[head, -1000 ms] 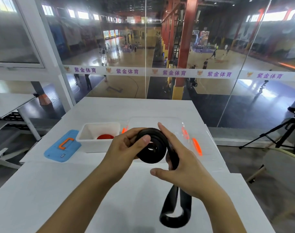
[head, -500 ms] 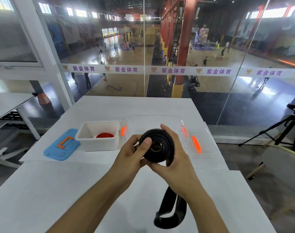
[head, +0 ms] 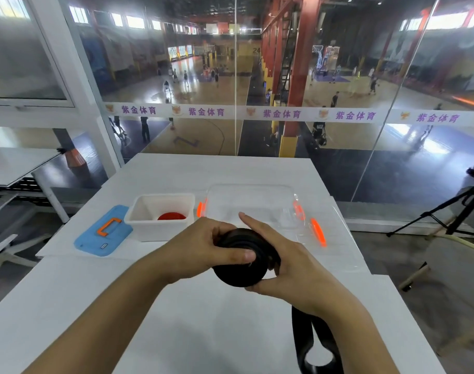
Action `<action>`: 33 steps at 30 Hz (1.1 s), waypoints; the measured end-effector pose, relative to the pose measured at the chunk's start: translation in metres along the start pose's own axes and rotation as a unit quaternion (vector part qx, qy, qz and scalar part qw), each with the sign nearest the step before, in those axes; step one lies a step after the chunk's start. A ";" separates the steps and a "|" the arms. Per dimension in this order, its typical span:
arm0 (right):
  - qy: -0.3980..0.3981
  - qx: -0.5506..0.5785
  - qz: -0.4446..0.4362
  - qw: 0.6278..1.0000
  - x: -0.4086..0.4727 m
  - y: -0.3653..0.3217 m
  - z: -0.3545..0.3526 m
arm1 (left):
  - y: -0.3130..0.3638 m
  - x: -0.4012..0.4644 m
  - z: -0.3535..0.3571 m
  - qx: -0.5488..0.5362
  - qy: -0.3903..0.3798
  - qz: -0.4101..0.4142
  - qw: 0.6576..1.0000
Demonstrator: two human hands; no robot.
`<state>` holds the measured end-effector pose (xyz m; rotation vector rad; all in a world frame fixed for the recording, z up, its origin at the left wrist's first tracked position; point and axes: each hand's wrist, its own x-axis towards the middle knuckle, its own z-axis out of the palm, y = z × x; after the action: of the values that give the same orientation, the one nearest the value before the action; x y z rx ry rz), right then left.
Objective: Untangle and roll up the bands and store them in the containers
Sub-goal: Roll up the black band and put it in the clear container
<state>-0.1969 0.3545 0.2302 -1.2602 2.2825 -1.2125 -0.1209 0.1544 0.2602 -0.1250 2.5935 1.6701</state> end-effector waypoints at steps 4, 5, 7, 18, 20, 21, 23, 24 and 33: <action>0.039 0.036 0.026 0.998 -0.004 0.003 -0.006 | -0.009 0.001 0.012 -0.101 0.082 0.026 0.991; 0.054 0.043 0.027 0.997 -0.005 0.003 -0.006 | -0.010 0.002 0.015 -0.132 0.109 0.028 0.985; 0.077 0.055 0.025 0.995 -0.006 0.000 -0.004 | -0.010 0.003 0.020 -0.190 0.148 0.035 0.970; 0.155 0.088 -0.012 0.984 0.008 -0.004 0.033 | 0.002 0.008 0.045 -0.353 0.257 0.031 0.899; 0.172 0.115 -0.014 0.978 0.012 -0.003 0.038 | 0.002 0.008 0.052 -0.341 0.252 0.025 0.905; 0.171 0.130 -0.010 0.977 0.012 -0.002 0.038 | 0.000 0.007 0.053 -0.339 0.243 0.022 0.908; 0.161 0.137 0.001 0.977 0.009 0.001 0.036 | -0.002 0.006 0.050 -0.334 0.224 0.012 0.915; 0.152 0.127 0.009 0.980 0.007 0.002 0.034 | -0.004 0.006 0.046 -0.331 0.216 0.003 0.919; 0.063 0.035 0.004 0.997 -0.004 -0.003 0.016 | -0.013 -0.006 -0.006 -0.090 0.071 -0.074 0.991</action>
<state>-0.1835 0.3485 0.2217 -1.1809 2.3059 -1.3944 -0.1132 0.1434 0.2516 -0.4492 2.4509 1.9009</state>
